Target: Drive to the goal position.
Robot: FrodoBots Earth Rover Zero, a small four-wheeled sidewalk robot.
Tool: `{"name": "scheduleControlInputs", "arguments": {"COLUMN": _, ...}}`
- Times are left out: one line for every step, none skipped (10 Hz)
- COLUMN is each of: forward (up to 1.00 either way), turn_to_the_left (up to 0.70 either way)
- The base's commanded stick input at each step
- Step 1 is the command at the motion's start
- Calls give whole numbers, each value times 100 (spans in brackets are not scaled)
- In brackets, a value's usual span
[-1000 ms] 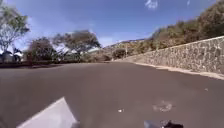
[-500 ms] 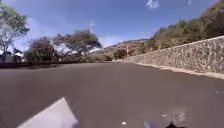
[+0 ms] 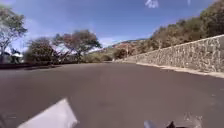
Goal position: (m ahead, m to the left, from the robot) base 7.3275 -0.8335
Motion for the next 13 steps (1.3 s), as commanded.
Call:
{"name": "scheduleControlInputs", "arguments": {"forward": 50, "turn_to_the_left": 0}}
{"name": "scheduleControlInputs", "arguments": {"forward": 50, "turn_to_the_left": 0}}
{"name": "scheduleControlInputs", "arguments": {"forward": 50, "turn_to_the_left": 0}}
{"name": "scheduleControlInputs", "arguments": {"forward": 50, "turn_to_the_left": 0}}
{"name": "scheduleControlInputs", "arguments": {"forward": 50, "turn_to_the_left": 0}}
{"name": "scheduleControlInputs", "arguments": {"forward": 50, "turn_to_the_left": 0}}
{"name": "scheduleControlInputs", "arguments": {"forward": 50, "turn_to_the_left": 0}}
{"name": "scheduleControlInputs", "arguments": {"forward": 50, "turn_to_the_left": 0}}
{"name": "scheduleControlInputs", "arguments": {"forward": 50, "turn_to_the_left": 0}}
{"name": "scheduleControlInputs", "arguments": {"forward": 50, "turn_to_the_left": -4}}
{"name": "scheduleControlInputs", "arguments": {"forward": 50, "turn_to_the_left": -7}}
{"name": "scheduleControlInputs", "arguments": {"forward": 50, "turn_to_the_left": -11}}
{"name": "scheduleControlInputs", "arguments": {"forward": 50, "turn_to_the_left": -14}}
